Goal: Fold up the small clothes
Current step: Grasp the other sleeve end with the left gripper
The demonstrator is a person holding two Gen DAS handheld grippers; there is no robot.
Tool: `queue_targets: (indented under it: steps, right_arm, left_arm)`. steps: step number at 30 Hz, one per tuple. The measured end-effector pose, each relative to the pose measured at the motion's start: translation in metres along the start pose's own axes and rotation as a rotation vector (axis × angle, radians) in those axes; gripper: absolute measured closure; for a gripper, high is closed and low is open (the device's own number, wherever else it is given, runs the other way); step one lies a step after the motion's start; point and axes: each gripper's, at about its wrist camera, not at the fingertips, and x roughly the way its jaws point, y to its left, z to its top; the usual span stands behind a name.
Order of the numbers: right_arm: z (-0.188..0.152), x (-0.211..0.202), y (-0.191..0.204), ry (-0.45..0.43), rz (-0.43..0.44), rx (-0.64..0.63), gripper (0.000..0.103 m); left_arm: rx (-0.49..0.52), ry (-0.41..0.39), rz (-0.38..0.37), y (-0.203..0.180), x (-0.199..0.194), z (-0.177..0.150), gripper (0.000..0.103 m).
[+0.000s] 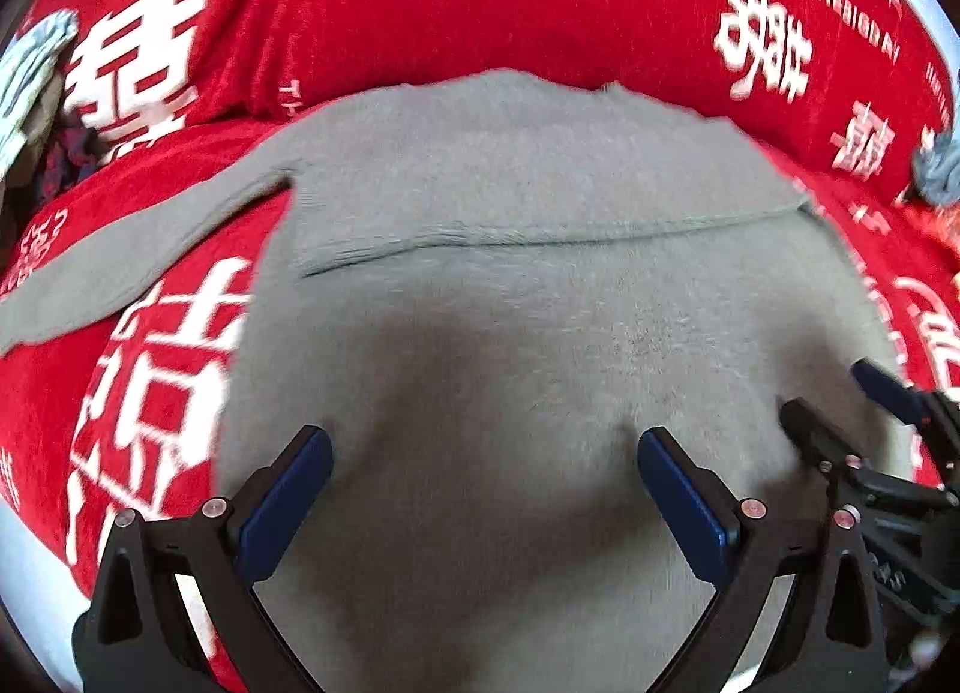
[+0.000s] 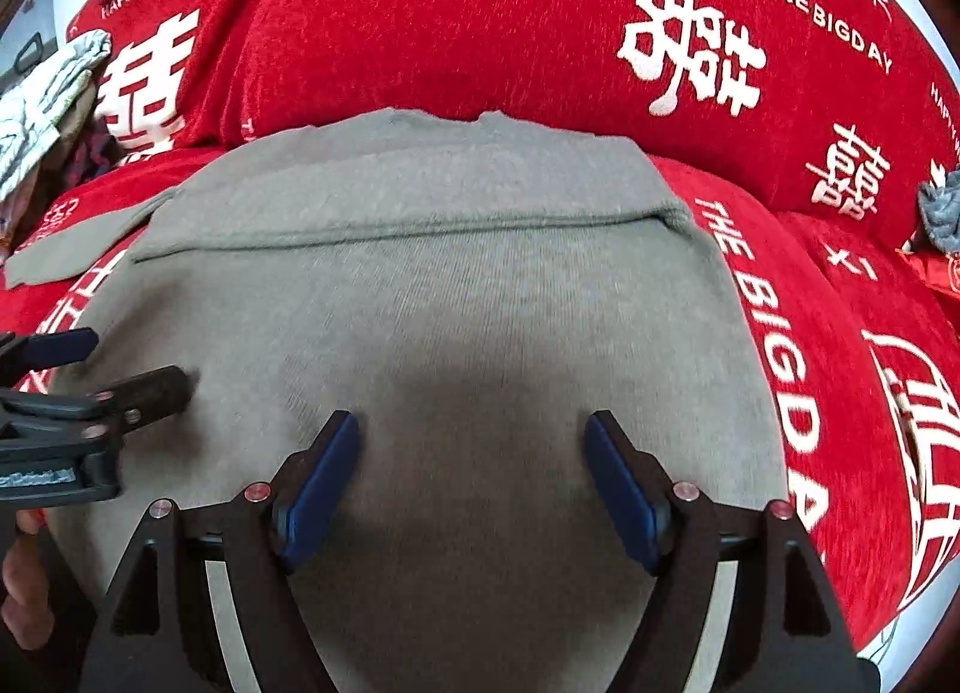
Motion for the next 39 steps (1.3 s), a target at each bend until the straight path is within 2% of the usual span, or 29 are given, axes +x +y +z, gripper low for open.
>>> queue_targets:
  steps: [3,6,7,9,12,14,16,18,19,22,24,26,27,28,29,34,36,39]
  right_arm:
    - [0.006,-0.004,-0.003,0.0,0.03,0.041,0.023]
    - [0.015,-0.002,0.004,0.001,0.039,0.058,0.023]
    - [0.017,0.0,0.009,0.011,0.044,0.049,0.023]
    - [0.021,0.003,0.018,0.023,0.054,0.023,0.023]
    - [0.025,0.005,0.035,0.028,0.055,-0.031,0.023]
    - [0.027,0.008,0.048,0.037,0.058,-0.075,0.023]
    - [0.028,0.01,0.057,0.042,0.058,-0.103,0.023]
    - [0.03,0.013,0.067,0.05,0.056,-0.128,0.023]
    - [0.031,0.015,0.071,0.054,0.056,-0.139,0.023]
    - [0.033,0.018,0.083,0.061,0.052,-0.163,0.023]
    - [0.035,0.019,0.087,0.063,0.049,-0.17,0.023]
    - [0.037,0.021,0.09,0.067,0.044,-0.178,0.023]
    - [0.039,0.022,0.092,0.07,0.042,-0.181,0.023]
    - [0.042,0.022,0.093,0.072,0.04,-0.185,0.023]
    - [0.045,0.023,0.095,0.072,0.037,-0.188,0.023]
    - [0.069,0.027,0.109,0.045,0.045,-0.217,0.023]
    - [0.088,0.031,0.125,0.012,0.042,-0.245,0.023]
    - [0.121,0.043,0.15,-0.02,0.06,-0.268,0.023]
  left_arm:
    - [-0.128,-0.073,0.046,0.052,-0.022,0.009,0.001]
    - [-0.3,-0.09,0.105,0.121,-0.023,0.021,0.001]
    - [-0.4,-0.086,0.145,0.158,-0.021,0.024,0.001]
    - [-0.532,-0.087,0.182,0.207,-0.017,0.022,0.001]
    - [-0.735,-0.104,0.291,0.289,-0.016,0.015,0.001]
    - [-0.828,-0.109,0.316,0.329,-0.012,0.009,0.001]
    - [-0.901,-0.099,0.286,0.359,0.0,0.001,0.001]
    - [-0.887,-0.148,0.334,0.369,0.001,0.008,0.001]
    - [-0.882,-0.142,0.318,0.376,0.007,0.015,0.001]
    - [-0.864,-0.137,0.386,0.384,0.022,0.033,0.001]
    - [-0.836,-0.144,0.391,0.38,0.03,0.045,0.001]
    - [-0.826,-0.179,0.396,0.376,0.026,0.05,0.03]
    - [-0.817,-0.19,0.386,0.374,0.025,0.051,0.067]
    - [-0.816,-0.189,0.34,0.374,0.026,0.05,0.09]
    - [-0.828,-0.191,0.285,0.376,0.027,0.048,0.09]
    - [-0.862,-0.249,0.236,0.382,0.005,0.038,0.09]
    - [-0.846,-0.288,0.244,0.378,-0.008,0.037,0.09]
    - [-0.767,-0.325,0.298,0.362,-0.023,0.044,0.09]
